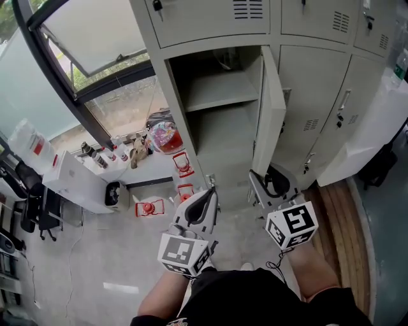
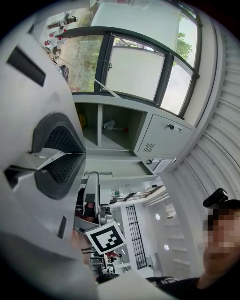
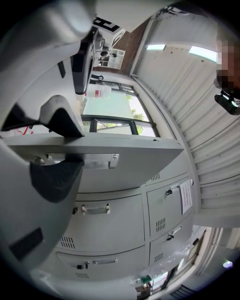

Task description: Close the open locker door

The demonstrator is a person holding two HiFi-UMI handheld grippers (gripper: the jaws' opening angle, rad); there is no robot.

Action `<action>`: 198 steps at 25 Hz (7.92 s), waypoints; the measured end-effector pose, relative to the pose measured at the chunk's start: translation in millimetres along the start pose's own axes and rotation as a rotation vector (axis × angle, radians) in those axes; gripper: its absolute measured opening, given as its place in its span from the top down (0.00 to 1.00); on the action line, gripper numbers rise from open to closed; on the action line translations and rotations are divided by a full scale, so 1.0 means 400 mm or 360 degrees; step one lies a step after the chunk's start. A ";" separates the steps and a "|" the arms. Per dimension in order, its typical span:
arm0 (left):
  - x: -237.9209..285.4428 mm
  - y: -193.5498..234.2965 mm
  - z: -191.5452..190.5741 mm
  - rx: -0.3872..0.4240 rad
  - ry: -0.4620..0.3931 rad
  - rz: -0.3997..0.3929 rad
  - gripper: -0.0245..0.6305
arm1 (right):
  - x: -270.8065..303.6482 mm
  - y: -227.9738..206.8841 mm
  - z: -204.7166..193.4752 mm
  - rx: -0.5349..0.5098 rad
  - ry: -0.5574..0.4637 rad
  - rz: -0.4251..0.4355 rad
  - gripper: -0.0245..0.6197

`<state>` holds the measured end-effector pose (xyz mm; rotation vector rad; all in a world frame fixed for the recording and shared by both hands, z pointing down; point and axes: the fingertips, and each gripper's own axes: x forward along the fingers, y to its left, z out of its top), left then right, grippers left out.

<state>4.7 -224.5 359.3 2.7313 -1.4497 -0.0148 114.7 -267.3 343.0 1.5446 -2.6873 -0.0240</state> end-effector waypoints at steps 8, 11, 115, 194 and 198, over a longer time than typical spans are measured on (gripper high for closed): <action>-0.049 0.064 0.000 -0.0017 -0.0013 0.0103 0.93 | 0.100 0.091 -0.001 -0.0019 0.0004 0.0138 0.67; -0.061 0.085 -0.002 -0.0020 -0.0011 0.0125 0.93 | 0.139 0.113 0.003 -0.0027 0.0002 0.0156 0.67; 0.044 0.004 0.011 -0.0046 -0.0030 0.0158 0.93 | 0.074 -0.060 0.031 -0.0019 0.0046 0.0192 0.88; -0.453 -0.063 -0.008 -0.0056 -0.0058 -0.0323 0.93 | -0.314 0.508 -0.065 0.0083 0.0128 -0.0106 0.88; -0.458 -0.065 -0.004 -0.0052 -0.0060 -0.0324 0.93 | -0.318 0.510 -0.060 0.0087 0.0123 -0.0108 0.88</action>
